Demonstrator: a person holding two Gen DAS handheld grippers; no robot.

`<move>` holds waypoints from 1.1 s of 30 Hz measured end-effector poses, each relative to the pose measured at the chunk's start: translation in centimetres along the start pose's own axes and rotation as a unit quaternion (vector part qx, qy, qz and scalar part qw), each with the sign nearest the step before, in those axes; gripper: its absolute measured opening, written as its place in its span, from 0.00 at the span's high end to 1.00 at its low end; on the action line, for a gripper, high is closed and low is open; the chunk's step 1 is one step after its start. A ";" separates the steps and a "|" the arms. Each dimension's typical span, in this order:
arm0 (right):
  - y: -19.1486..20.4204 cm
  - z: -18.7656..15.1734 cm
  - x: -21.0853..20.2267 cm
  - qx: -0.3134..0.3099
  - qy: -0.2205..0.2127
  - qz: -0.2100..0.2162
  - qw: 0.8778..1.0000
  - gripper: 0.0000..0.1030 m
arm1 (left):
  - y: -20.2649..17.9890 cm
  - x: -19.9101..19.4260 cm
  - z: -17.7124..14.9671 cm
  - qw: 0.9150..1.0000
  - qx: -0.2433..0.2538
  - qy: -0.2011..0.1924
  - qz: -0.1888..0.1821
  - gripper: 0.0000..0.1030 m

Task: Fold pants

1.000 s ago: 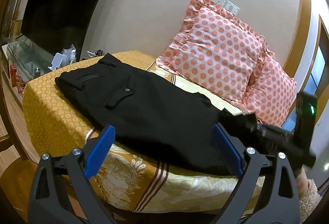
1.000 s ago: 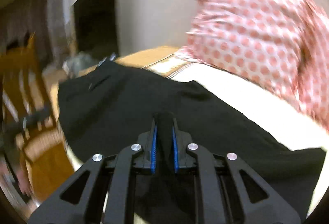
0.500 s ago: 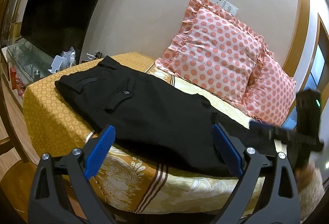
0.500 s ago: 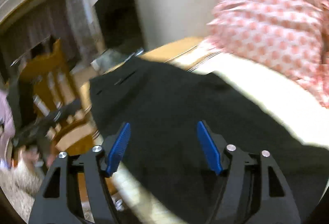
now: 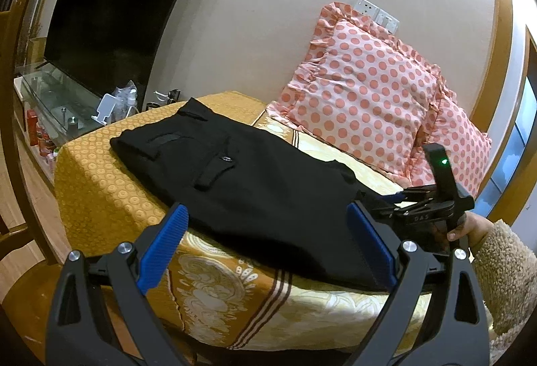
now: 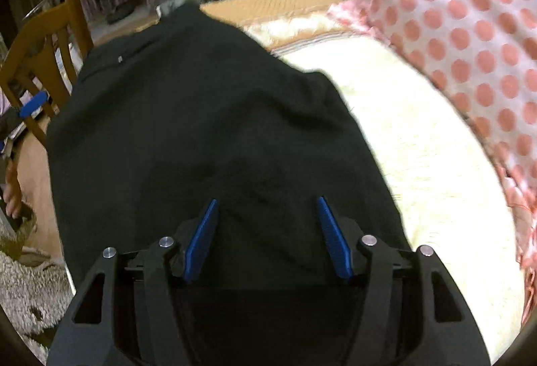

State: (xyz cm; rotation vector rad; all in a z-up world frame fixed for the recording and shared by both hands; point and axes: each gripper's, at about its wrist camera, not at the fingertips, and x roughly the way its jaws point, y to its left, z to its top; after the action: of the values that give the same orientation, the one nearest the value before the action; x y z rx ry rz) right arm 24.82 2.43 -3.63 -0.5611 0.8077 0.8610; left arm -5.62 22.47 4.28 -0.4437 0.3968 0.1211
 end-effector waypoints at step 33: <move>10.1 -4.1 -4.8 -0.039 -0.047 -0.120 0.991 0.29 | 4.7 3.5 3.1 0.997 -0.052 0.059 0.017 0.07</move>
State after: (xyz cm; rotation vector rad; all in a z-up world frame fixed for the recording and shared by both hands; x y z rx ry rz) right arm 12.87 2.84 -3.28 -0.6669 0.6091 0.6931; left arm -2.28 28.20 3.63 -0.5482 0.5150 0.1494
